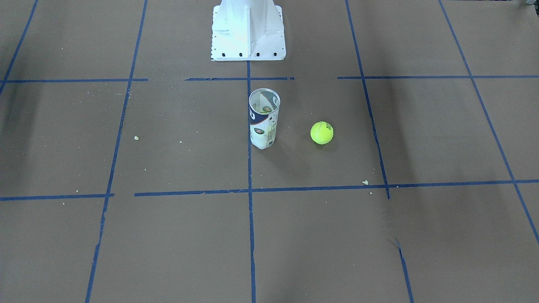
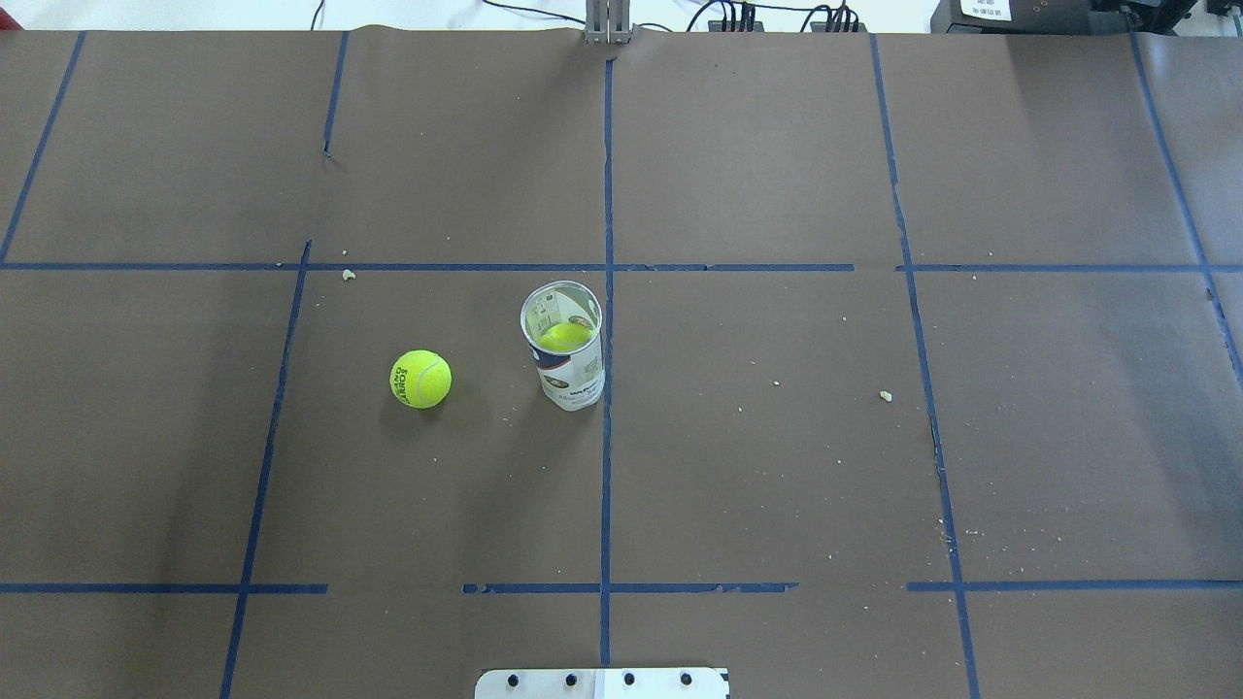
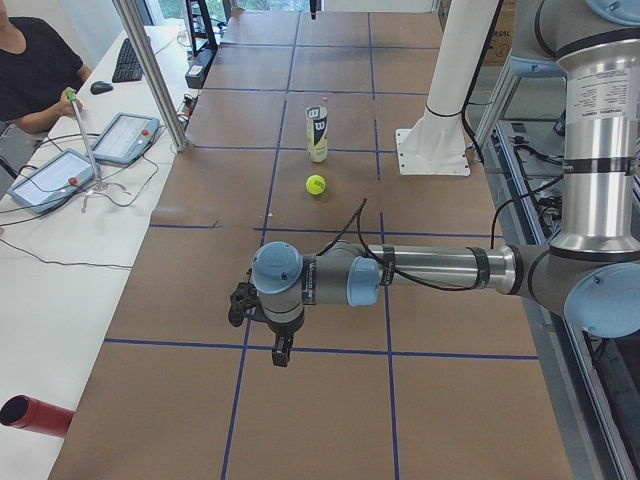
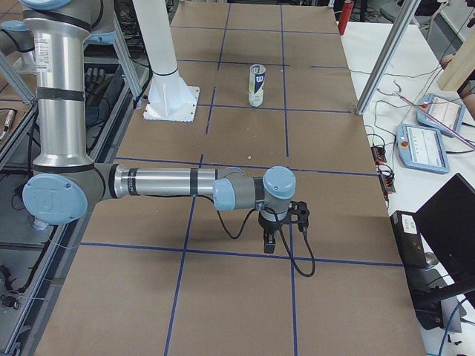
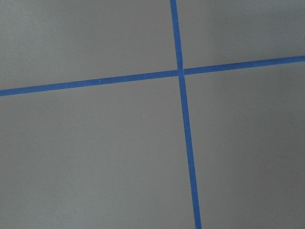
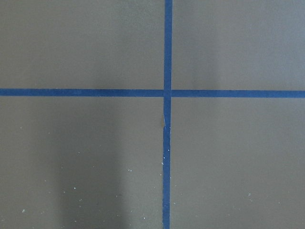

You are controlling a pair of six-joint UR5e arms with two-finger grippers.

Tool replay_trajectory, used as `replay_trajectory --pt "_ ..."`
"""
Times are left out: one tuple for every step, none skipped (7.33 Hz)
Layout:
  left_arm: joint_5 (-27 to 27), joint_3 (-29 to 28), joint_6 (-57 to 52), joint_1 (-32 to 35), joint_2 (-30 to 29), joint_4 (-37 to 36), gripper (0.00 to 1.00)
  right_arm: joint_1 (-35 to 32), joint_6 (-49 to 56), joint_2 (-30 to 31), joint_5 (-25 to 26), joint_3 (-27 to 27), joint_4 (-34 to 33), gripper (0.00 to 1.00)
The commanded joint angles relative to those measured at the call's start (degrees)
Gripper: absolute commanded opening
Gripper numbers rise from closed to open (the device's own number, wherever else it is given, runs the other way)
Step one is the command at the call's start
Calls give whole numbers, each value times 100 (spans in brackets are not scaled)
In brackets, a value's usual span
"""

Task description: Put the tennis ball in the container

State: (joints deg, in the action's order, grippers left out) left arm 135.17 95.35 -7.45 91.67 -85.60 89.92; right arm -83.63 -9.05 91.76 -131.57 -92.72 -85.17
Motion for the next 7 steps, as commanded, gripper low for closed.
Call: replay_trajectory --pt "-17 9 7 -8 0 51 100 -4 0 0 0 0 0 100" --pt "-26 70 7 -8 -61 52 100 5 0 0 0 0 0 100" --pt "-52 115 24 0 -436 -52 100 -4 0 0 0 0 0 100" --pt "-61 524 442 -17 -483 -54 100 -4 0 0 0 0 0 100" --pt "-61 1067 1116 -191 -579 -97 100 -4 0 0 0 0 0 100" --pt "-70 1525 1558 -611 -633 -237 100 -4 0 0 0 0 0 100" --pt "-70 1861 2198 -928 -851 -282 100 -4 0 0 0 0 0 100"
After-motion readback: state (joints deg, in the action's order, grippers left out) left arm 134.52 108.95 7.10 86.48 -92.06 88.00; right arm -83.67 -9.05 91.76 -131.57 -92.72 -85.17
